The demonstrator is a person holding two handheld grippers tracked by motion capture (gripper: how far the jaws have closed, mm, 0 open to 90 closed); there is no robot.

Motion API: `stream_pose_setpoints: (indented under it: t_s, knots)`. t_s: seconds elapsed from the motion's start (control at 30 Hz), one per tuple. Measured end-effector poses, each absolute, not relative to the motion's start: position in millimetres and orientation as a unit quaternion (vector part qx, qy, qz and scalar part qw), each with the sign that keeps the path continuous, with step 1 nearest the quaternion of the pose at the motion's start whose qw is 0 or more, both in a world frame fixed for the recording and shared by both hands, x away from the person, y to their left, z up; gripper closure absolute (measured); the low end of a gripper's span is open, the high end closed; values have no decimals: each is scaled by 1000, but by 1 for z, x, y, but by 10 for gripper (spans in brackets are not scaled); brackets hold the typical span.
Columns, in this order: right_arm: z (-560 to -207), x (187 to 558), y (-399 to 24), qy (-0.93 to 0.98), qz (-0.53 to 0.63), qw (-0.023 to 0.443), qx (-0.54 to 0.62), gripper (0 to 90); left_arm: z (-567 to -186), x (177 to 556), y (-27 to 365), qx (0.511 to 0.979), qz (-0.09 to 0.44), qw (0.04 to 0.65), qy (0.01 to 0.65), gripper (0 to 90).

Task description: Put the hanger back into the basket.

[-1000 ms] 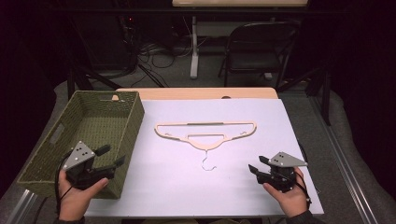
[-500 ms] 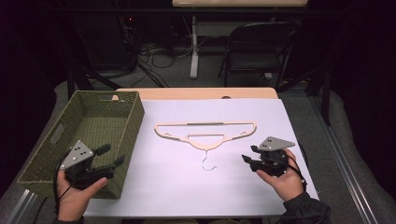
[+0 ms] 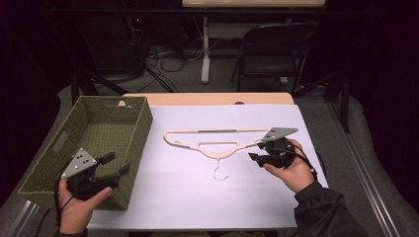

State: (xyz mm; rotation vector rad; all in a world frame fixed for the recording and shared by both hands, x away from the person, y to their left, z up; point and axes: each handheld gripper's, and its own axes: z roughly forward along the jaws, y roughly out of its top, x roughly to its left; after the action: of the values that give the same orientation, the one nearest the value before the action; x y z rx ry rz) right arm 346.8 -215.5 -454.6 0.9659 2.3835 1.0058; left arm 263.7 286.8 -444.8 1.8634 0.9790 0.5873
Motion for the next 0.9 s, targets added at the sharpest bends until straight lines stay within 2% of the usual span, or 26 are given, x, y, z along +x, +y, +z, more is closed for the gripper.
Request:
stream_pose_setpoints:
  t_s: [0.3, 0.9]
  knots:
    - [-448, 372, -210, 861, 334, 161, 348, 523, -445, 264, 287, 756, 237, 461, 401, 337]
    - [-446, 404, -186, 888, 283, 162, 324, 532, -446, 265, 289, 756, 238, 457, 404, 338]
